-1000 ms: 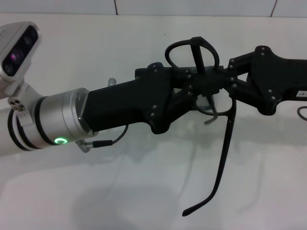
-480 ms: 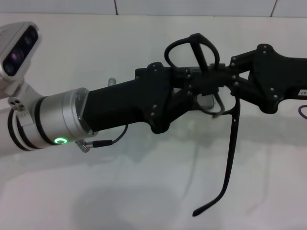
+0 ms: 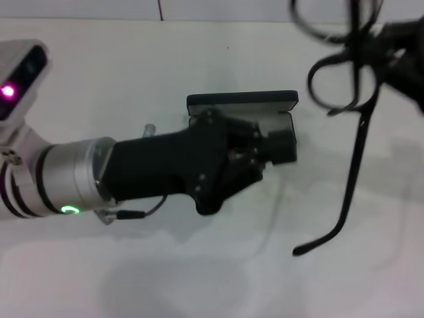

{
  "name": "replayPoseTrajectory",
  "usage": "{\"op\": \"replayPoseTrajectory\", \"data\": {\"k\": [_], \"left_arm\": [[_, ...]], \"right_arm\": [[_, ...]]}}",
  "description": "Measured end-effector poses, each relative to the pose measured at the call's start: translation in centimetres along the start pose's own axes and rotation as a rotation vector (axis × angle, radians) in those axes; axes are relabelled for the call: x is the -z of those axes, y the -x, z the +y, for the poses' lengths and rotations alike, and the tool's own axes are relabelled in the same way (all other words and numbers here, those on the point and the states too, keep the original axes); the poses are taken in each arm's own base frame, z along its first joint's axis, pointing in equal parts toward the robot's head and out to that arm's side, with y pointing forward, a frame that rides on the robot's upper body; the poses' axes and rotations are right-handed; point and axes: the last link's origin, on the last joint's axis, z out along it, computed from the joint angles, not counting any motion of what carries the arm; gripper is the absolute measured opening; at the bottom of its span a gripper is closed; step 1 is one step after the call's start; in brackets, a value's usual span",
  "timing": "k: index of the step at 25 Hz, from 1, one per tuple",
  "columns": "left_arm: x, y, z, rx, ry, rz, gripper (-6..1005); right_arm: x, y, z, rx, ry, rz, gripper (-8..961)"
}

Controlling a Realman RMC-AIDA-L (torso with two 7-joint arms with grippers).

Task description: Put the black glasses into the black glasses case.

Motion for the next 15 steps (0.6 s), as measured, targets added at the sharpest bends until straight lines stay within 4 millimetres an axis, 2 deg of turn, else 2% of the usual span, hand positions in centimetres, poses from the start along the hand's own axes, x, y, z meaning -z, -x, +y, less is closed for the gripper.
{"op": "replayPoseTrajectory", "data": {"k": [5,9,11,15], "left_arm": [[-0.9,1.1,0.1,0.028,0.050,-0.089,37],[-2.0,1.6,0.5,0.041,0.119,-0.134,37],[-2.7,1.8,0.6,0.033,0.150,-0.143,37],[-3.5,1.8,0.8,-0.004,0.176,-0.118,37]], "right_arm": [[0.6,2.3,0.0,0.074,-0.015,-0.147,58],[0.7,3.1,-0.1,0.123,-0.030,-0.225,58],[0.0,2.7,-0.2,0.126,-0.020,-0.242,58],[-1.9,0.4,-0.6,0.117,-0.017,-0.242,58]]}}
